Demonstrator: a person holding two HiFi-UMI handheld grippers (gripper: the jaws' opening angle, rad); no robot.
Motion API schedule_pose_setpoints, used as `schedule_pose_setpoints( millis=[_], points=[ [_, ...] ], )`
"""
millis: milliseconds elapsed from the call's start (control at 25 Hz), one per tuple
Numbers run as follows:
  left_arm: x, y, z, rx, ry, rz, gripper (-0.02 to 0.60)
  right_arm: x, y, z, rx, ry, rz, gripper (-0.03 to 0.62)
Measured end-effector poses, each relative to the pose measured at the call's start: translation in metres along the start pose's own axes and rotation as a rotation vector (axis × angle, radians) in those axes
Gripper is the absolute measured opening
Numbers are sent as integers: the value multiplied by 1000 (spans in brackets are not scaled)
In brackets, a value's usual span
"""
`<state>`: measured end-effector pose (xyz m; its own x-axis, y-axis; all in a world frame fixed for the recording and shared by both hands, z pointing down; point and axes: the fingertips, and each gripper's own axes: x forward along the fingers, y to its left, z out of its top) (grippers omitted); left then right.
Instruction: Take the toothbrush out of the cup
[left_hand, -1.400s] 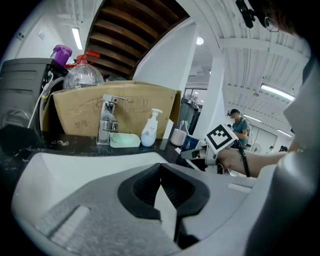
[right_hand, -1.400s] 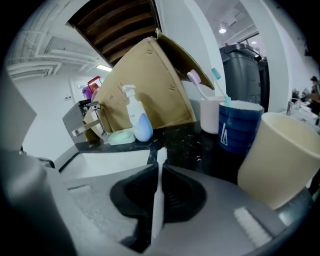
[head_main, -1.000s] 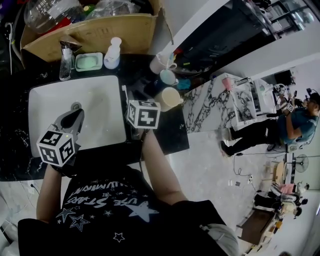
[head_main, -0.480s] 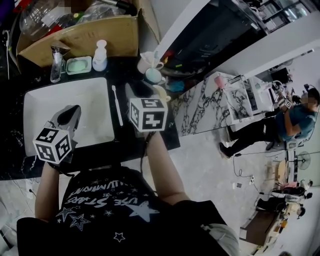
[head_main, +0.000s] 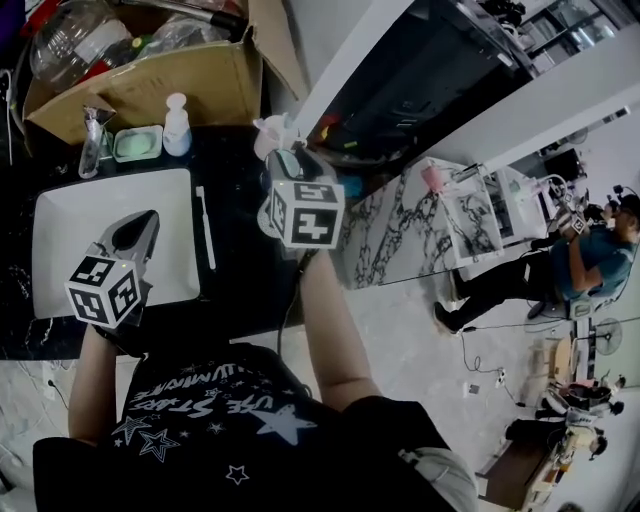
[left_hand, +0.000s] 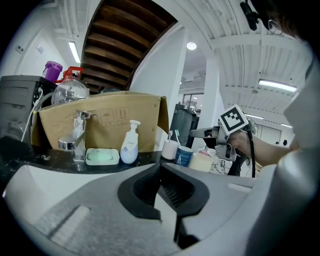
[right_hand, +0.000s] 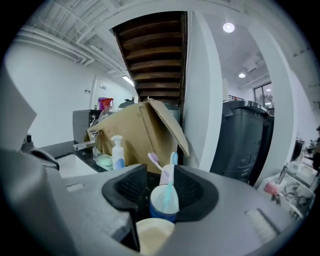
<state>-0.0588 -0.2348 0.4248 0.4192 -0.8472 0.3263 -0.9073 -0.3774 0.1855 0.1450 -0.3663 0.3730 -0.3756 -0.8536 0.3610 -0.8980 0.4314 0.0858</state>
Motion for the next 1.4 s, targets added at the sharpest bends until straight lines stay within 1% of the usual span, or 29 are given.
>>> schedule_pose_setpoints(
  millis=[120, 240, 360, 520, 760, 800, 880, 1000, 1080, 1200, 1400],
  points=[
    [12, -5, 4, 1, -6, 18, 10, 17, -17, 2, -4, 14, 13, 172],
    [22, -7, 9, 2, -12, 41, 11, 37, -24, -1, -14, 57, 57, 172],
    [30, -7, 11, -1, -10, 64, 9, 54, -27, -8, -7, 98, 106, 172],
    [38, -6, 9, -4, 1, 89, 9, 70, -29, -16, 13, 137, 147, 172],
    [43, 0, 5, -13, 21, 116, 11, 88, -25, -19, 0, 182, 211, 169],
    [43, 1, 5, -15, 23, 120, 10, 91, -24, -20, -2, 189, 219, 152],
    [44, 2, 4, -18, 26, 124, 10, 94, -24, -21, -5, 203, 225, 146],
    [45, 4, 4, -23, 29, 126, 10, 96, -23, -24, -4, 221, 230, 101],
    [45, 5, 3, -27, 31, 125, 10, 96, -23, -23, 4, 220, 229, 58],
    [44, 7, 3, -29, 27, 122, 11, 93, -21, -18, 31, 194, 234, 28],
    [40, 7, 5, -28, 15, 106, 9, 80, -20, -4, 42, 137, 222, 28]
  ],
)
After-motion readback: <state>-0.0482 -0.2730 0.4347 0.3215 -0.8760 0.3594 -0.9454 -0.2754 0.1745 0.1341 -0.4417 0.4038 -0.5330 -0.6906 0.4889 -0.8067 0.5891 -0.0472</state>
